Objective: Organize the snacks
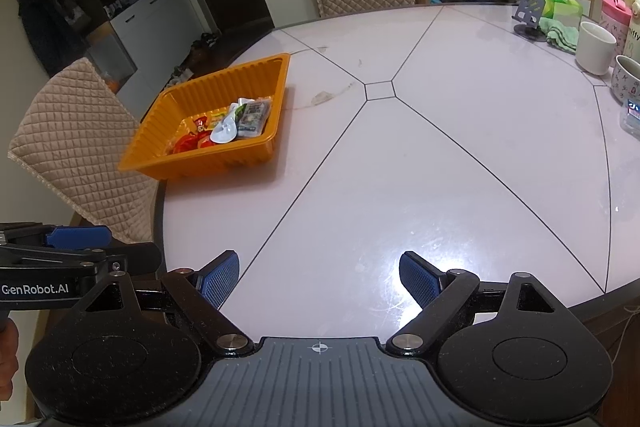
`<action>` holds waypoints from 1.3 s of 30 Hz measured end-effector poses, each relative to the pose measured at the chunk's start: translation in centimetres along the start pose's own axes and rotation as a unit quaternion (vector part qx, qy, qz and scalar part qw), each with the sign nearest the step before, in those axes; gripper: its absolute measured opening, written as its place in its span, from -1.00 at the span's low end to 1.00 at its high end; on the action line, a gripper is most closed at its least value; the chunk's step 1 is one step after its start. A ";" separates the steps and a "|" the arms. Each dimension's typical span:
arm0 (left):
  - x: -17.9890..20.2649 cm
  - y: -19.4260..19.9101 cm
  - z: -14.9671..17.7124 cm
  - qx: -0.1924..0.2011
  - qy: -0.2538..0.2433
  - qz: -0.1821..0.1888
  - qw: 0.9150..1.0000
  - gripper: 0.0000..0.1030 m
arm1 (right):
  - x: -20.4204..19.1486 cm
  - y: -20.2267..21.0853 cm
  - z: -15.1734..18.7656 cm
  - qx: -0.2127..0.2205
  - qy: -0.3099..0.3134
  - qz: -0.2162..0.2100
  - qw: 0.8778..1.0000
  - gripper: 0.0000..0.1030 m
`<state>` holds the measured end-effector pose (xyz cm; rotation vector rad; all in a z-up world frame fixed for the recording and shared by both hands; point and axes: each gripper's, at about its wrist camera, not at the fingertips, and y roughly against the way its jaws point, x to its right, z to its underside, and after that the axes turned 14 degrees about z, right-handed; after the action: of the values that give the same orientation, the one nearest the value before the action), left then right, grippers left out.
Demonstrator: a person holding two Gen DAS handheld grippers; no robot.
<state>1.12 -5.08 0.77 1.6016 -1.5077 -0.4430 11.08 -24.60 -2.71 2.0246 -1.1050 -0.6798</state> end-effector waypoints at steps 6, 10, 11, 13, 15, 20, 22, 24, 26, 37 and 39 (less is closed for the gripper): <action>0.0 -0.2 -0.1 -0.001 0.000 0.000 1.000 0.40 | 0.0 -0.1 -0.1 -0.001 0.000 0.000 1.000 0.69; 0.0 -0.2 -0.2 0.000 0.000 0.000 1.000 0.40 | 0.0 -0.1 -0.1 -0.001 0.000 0.000 1.000 0.69; 0.0 -0.1 -0.1 0.000 0.000 0.000 1.000 0.40 | 0.0 -0.1 -0.1 -0.001 0.000 0.000 1.000 0.69; -0.1 -0.3 -0.2 -0.001 0.001 0.001 1.000 0.40 | 0.0 -0.1 -0.1 -0.001 0.000 0.000 1.000 0.68; -0.1 -0.3 -0.3 -0.001 0.001 0.001 1.000 0.40 | 0.0 -0.2 -0.1 -0.002 0.000 0.000 1.000 0.68; -0.3 -0.3 -0.3 -0.001 0.002 0.001 1.000 0.40 | 0.0 -0.3 -0.1 -0.002 0.000 0.000 1.000 0.69; -0.3 -0.3 -0.3 -0.001 0.002 0.001 1.000 0.40 | 0.0 -0.3 -0.1 -0.002 0.000 0.000 1.000 0.69; -0.3 -0.3 -0.3 -0.001 0.002 0.001 1.000 0.40 | 0.0 -0.3 -0.1 -0.002 0.000 0.000 1.000 0.69; -0.3 -0.3 -0.3 -0.001 0.002 0.001 1.000 0.40 | 0.0 -0.3 -0.1 -0.002 0.000 0.000 1.000 0.68; -0.4 -0.4 -0.3 -0.002 0.002 0.001 1.000 0.40 | -0.1 -0.4 -0.2 -0.003 0.000 0.001 1.000 0.68; -0.4 -0.4 -0.3 -0.002 0.002 0.001 1.000 0.40 | -0.1 -0.4 -0.1 -0.003 0.000 0.001 1.000 0.68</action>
<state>1.51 -4.61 0.55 1.5957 -1.5048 -0.4416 11.29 -24.34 -2.92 2.0190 -1.1039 -0.6815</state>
